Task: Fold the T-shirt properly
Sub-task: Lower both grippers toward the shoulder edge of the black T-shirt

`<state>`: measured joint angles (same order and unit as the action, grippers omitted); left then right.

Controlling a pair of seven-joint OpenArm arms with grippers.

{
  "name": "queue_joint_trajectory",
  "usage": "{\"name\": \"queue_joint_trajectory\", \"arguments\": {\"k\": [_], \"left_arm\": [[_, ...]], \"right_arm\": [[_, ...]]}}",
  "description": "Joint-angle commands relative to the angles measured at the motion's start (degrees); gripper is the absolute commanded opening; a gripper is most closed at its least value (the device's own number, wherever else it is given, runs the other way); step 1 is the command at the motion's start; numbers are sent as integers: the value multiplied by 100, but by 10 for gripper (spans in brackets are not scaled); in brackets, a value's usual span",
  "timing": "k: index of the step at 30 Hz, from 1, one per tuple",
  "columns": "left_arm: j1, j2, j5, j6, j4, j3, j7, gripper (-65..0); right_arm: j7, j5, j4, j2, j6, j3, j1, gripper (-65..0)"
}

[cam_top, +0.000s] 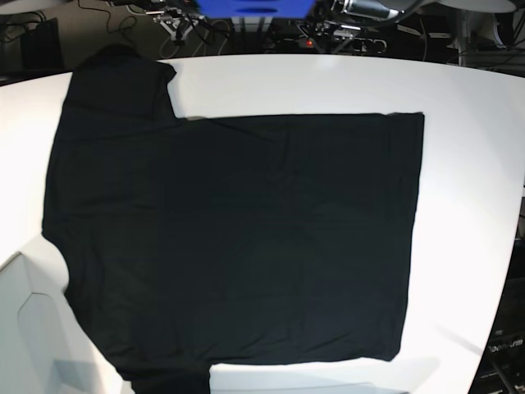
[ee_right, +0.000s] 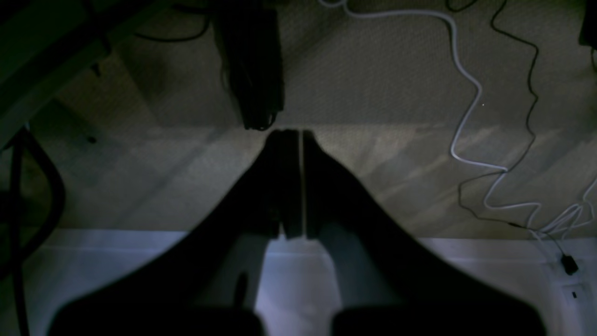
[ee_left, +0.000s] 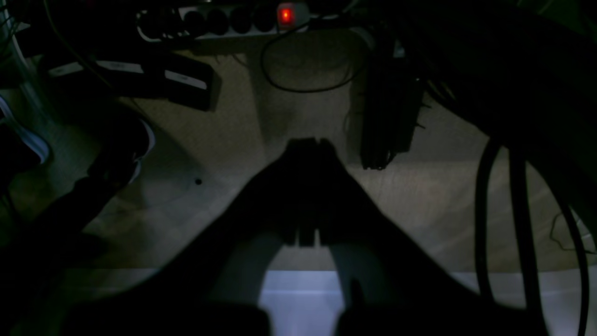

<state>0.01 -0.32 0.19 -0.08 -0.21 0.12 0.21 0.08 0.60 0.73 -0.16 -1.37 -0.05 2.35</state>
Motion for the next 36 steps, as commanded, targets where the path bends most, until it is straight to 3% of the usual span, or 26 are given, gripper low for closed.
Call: {"name": "queue_joint_trajectory", "arguments": {"k": [1,8,36], "left_arm": [[21,27,3,30,21,28,28,-647],[74,19,12,30,21,28,28,-647],[320,-25,21,3,25,28,-16,-648]], "right_arm": [[-12,-47,37,-23,106,-8,60,-650],[-21,-47,731,-32,106,-8,429,-650],[-56,-47,749,-6,106,-8,561,-650]]}}
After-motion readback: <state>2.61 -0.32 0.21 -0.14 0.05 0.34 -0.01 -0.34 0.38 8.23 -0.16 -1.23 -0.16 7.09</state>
